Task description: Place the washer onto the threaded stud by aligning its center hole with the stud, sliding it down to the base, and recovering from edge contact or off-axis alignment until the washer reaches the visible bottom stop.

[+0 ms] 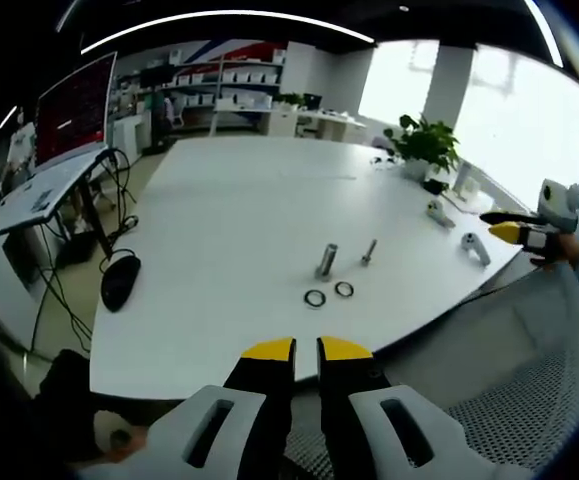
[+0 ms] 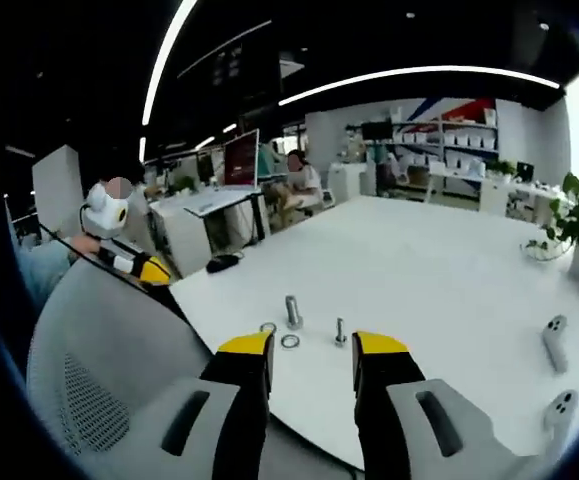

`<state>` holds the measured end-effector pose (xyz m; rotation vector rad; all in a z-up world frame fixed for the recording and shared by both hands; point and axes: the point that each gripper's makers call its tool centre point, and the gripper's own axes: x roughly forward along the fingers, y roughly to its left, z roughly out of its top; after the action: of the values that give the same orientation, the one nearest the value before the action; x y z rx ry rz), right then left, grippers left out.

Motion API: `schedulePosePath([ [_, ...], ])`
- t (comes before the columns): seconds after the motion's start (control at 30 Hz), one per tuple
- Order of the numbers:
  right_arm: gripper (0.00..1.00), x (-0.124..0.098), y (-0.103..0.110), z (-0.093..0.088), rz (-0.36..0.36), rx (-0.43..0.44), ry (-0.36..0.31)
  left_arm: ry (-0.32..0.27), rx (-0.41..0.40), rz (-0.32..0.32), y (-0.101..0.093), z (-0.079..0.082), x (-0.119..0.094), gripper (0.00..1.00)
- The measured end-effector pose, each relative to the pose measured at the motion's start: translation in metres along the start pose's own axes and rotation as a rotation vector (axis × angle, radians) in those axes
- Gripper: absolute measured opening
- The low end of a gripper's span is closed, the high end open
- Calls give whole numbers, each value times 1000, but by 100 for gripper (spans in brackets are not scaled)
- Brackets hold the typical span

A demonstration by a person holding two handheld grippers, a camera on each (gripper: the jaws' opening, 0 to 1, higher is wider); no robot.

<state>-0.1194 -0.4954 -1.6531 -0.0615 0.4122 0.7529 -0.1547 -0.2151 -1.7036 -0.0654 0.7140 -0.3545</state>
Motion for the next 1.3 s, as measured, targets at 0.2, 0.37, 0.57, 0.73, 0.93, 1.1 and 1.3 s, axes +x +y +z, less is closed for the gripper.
schedulePosePath([
  [0.2,27,-6,1,-11,-32,52,-14,-1,7,-3,-1,0,-1,7],
  [0.37,28,-5,-1,-7,-44,31,-37,9,47,-8,-3,-1,-1,10],
  [0.57,25,-1,2,-15,-54,-18,21,-27,98,4,-2,7,-2,9],
  [0.73,28,2,4,-21,-39,1,53,59,315,34,-3,5,-2,8],
  [0.93,31,2,5,-27,-25,35,77,80,395,-28,-6,31,-5,6],
  [1.1,31,2,4,-28,-30,41,81,126,536,-119,-16,43,3,11],
  [1.3,29,1,2,-26,-39,56,66,132,719,-271,-34,54,24,28],
])
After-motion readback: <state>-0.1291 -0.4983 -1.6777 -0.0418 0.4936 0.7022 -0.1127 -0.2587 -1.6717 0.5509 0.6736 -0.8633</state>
